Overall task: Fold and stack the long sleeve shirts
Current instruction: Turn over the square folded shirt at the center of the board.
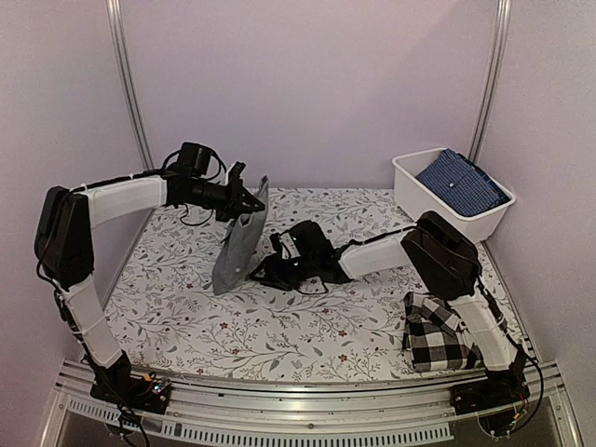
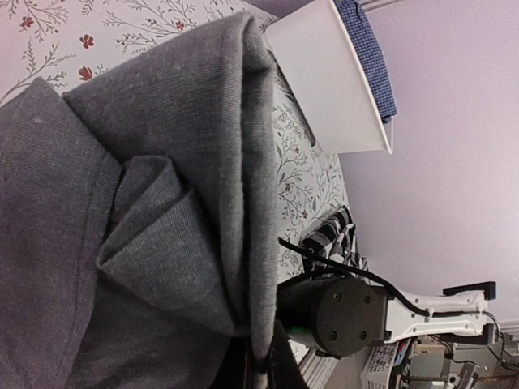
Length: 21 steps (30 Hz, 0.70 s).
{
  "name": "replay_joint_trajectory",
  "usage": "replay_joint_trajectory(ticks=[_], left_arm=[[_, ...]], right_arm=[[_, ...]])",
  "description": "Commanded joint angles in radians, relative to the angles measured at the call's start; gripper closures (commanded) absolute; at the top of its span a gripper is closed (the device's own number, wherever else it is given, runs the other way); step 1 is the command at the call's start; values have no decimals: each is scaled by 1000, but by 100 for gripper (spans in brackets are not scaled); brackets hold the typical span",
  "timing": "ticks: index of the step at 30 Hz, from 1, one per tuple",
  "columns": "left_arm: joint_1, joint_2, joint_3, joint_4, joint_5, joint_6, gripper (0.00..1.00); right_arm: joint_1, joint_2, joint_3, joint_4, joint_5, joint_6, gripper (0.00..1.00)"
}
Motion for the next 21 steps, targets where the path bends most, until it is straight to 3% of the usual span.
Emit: replay_joint_trajectory(ticks=[1, 5, 10, 11, 12, 15, 17, 21], left_arm=[[22, 6, -3, 21, 65, 61, 100], [-15, 42, -2, 34, 51, 54, 100], [-176, 149, 16, 122, -23, -31, 100], [-221, 181, 35, 129, -63, -51, 93], [-262, 211, 56, 139, -101, -72, 74], [-347, 281, 118, 154, -180, -99, 54], [-365, 290, 150, 139, -219, -91, 47], [-350, 224, 173, 103, -300, -54, 42]], right_arm=[[-33, -150, -187, -55, 126, -19, 55], [-56, -331, -361, -62, 178, -41, 54], [-109, -597, -598, -137, 288, -73, 51], [-127, -645, -649, -155, 308, -71, 50], [-148, -722, -699, -175, 327, -68, 49], [-195, -866, -805, -241, 393, -69, 43], [-212, -954, -829, -273, 405, -79, 38], [-207, -927, -762, -333, 379, -125, 36]])
